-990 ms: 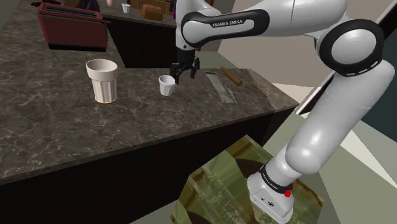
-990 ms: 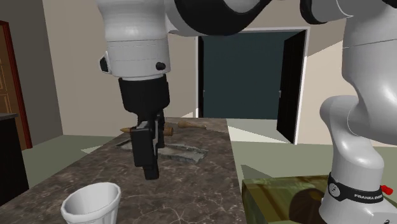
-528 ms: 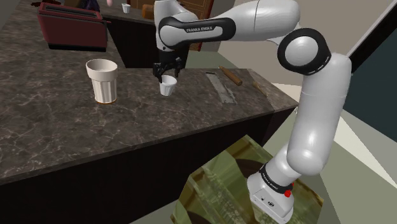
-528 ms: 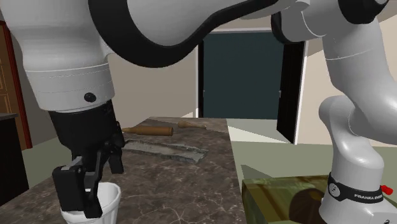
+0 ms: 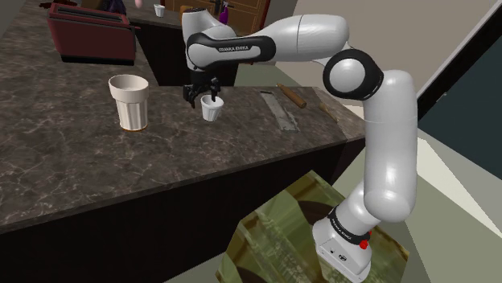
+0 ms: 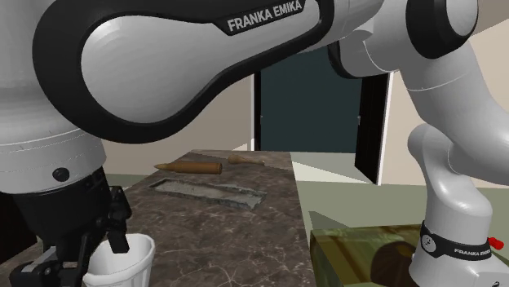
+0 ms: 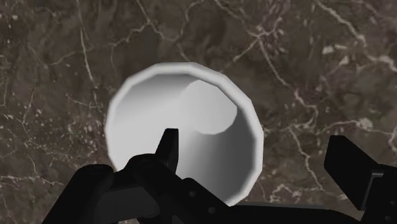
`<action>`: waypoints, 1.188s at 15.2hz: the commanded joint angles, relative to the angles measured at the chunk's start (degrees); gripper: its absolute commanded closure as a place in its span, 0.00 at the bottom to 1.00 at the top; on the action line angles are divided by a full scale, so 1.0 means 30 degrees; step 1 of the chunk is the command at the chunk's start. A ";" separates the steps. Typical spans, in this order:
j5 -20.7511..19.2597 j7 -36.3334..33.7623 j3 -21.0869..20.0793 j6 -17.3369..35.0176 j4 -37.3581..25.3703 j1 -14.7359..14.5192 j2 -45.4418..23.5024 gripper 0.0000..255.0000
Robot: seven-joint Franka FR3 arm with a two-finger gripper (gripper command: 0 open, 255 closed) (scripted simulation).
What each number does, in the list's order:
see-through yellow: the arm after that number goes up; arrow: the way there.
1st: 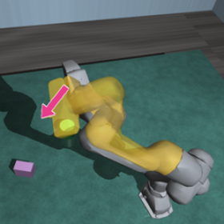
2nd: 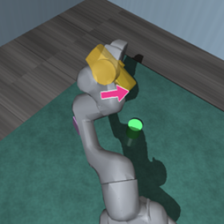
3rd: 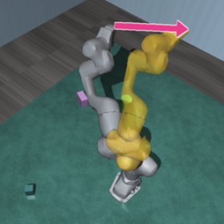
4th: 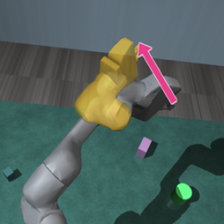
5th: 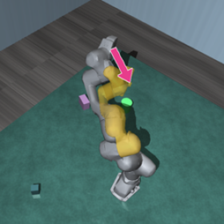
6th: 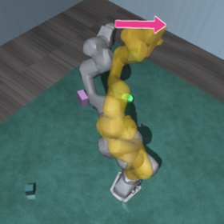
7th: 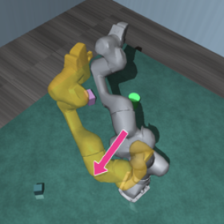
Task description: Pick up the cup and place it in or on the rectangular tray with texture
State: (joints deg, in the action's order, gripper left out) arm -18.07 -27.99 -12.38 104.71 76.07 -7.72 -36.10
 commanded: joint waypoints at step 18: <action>-0.0092 -0.0111 0.0057 0.0812 0.0651 0.0100 -0.0158 1.00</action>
State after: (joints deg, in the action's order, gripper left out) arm -18.35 -28.32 -12.22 107.15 78.00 -7.42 -36.55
